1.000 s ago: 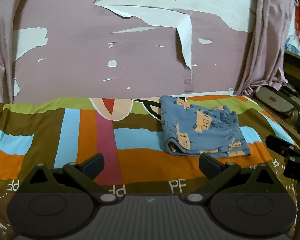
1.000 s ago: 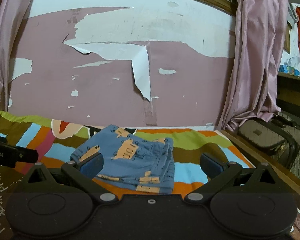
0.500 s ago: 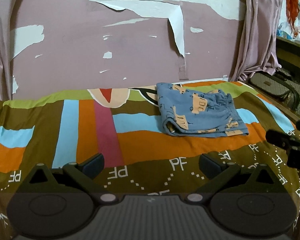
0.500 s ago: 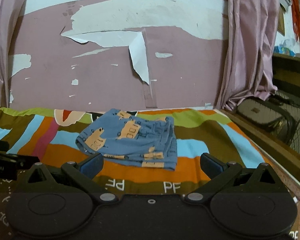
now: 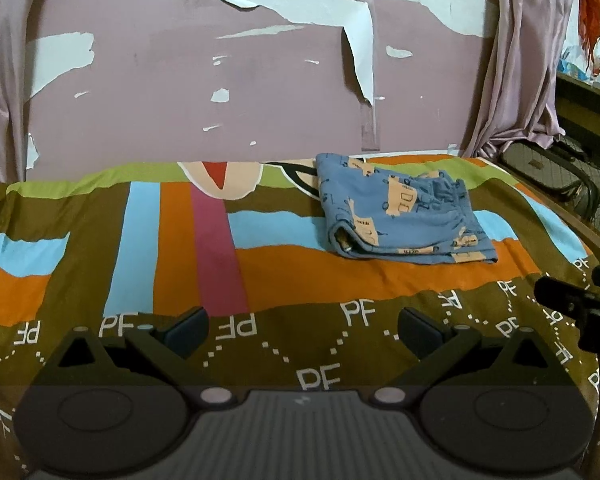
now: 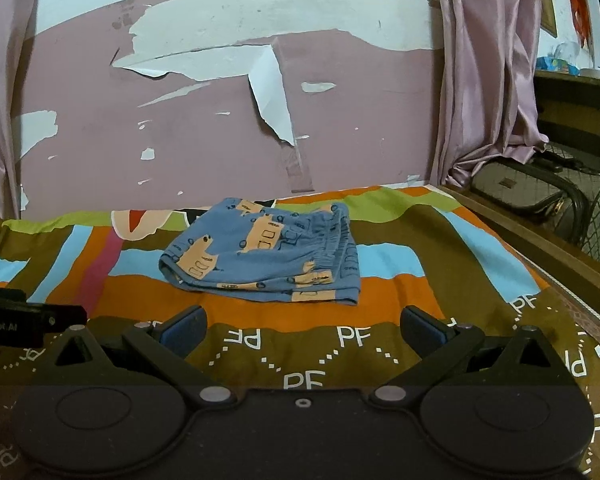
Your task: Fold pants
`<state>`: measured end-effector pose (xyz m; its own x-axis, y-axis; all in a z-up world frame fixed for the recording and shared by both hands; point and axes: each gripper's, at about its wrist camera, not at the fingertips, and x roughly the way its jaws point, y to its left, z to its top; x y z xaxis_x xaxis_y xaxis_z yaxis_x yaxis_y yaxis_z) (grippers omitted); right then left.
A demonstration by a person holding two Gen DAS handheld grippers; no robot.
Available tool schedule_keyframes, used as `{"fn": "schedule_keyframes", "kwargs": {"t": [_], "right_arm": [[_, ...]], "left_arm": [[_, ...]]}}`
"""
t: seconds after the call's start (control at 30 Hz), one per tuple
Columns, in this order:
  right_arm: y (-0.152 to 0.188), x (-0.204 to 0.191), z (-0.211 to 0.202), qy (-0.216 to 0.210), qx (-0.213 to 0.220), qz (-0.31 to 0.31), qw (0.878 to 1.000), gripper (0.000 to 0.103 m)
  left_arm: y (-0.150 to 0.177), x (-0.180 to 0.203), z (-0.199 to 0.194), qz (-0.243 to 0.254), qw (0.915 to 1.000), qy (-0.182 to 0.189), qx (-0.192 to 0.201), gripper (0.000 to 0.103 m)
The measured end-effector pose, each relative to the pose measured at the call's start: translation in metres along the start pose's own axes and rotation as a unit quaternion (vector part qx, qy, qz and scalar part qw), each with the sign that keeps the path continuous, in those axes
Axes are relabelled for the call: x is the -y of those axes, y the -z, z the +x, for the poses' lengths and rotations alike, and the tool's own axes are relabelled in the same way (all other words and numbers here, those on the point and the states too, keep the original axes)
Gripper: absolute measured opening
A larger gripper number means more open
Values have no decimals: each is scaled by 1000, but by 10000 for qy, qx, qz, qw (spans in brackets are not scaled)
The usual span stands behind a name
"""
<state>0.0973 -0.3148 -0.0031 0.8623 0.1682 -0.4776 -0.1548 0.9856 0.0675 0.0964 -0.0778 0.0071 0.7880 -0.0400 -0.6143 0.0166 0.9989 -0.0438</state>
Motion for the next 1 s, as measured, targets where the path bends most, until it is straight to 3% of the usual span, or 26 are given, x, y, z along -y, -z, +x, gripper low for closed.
{"fn": "schedule_keyframes", "kwargs": {"t": [0.43, 1.0], "right_arm": [[6, -1, 5, -67, -141, 74, 9999, 102], [12, -10, 0, -24, 206, 14, 9998, 102]], "left_arm": [[3, 0, 0, -45, 10000, -13, -24, 103], [13, -7, -10, -110, 9996, 78, 242, 103]]}}
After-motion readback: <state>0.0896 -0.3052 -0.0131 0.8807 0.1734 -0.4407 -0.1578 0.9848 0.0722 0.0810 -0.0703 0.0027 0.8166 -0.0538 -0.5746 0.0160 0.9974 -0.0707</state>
